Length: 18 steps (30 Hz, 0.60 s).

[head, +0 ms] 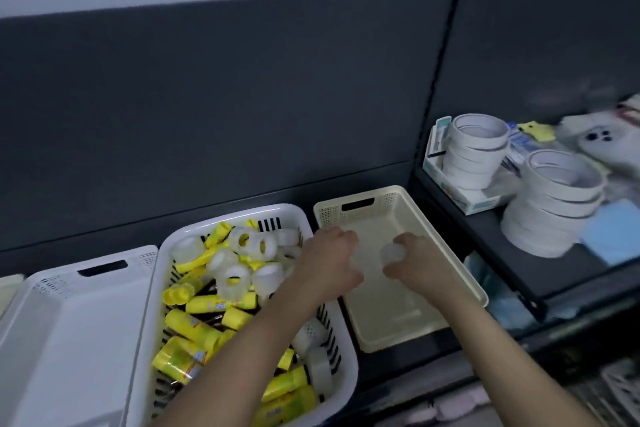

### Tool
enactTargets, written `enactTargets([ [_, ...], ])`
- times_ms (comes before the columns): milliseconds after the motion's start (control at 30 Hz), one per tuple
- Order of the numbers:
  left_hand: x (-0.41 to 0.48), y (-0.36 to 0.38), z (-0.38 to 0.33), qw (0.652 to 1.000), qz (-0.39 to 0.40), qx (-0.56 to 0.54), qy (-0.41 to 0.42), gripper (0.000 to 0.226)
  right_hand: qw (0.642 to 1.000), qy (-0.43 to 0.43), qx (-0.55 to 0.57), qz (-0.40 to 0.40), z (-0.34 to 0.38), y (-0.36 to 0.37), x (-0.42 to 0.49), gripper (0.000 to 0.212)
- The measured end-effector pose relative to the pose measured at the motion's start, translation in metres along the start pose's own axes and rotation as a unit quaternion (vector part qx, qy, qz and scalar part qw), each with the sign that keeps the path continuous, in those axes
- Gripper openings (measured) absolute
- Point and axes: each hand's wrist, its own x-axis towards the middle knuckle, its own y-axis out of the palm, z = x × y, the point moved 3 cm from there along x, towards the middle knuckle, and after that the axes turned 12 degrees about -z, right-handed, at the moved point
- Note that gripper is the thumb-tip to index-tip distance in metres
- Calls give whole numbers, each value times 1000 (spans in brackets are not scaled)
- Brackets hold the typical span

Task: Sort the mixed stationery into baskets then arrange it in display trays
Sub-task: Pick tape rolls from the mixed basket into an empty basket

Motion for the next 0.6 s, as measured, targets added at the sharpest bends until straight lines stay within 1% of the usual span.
enactTargets([
  [100,12,16,-3,991,55,119,36,36,995,-38,-88,30,-11,7,3,64],
  [167,16,24,-2,986,61,150,38,32,989,-66,-125,41,-15,15,6,59],
  [200,18,26,-1,987,53,150,35,34,988,-71,-128,50,-18,18,8,57],
  [300,17,22,7,994,14,104,21,48,989,-78,-111,61,-17,22,12,50],
  [400,7,6,21,999,-20,48,17,53,989,-114,-90,16,5,18,18,49],
  [467,-4,-10,37,997,-53,48,1,45,986,-158,-51,-9,33,19,16,48],
  [500,-10,-18,46,996,-72,55,-5,37,983,-183,-29,-10,49,21,12,46],
  [533,-17,-26,56,994,-80,68,-14,29,978,-209,-11,-3,63,25,6,43],
  [567,-25,-32,67,993,-81,79,-30,26,972,-236,2,11,77,30,-1,41],
  [600,-33,-39,78,992,-82,78,-53,28,965,-263,9,25,89,36,-8,38],
])
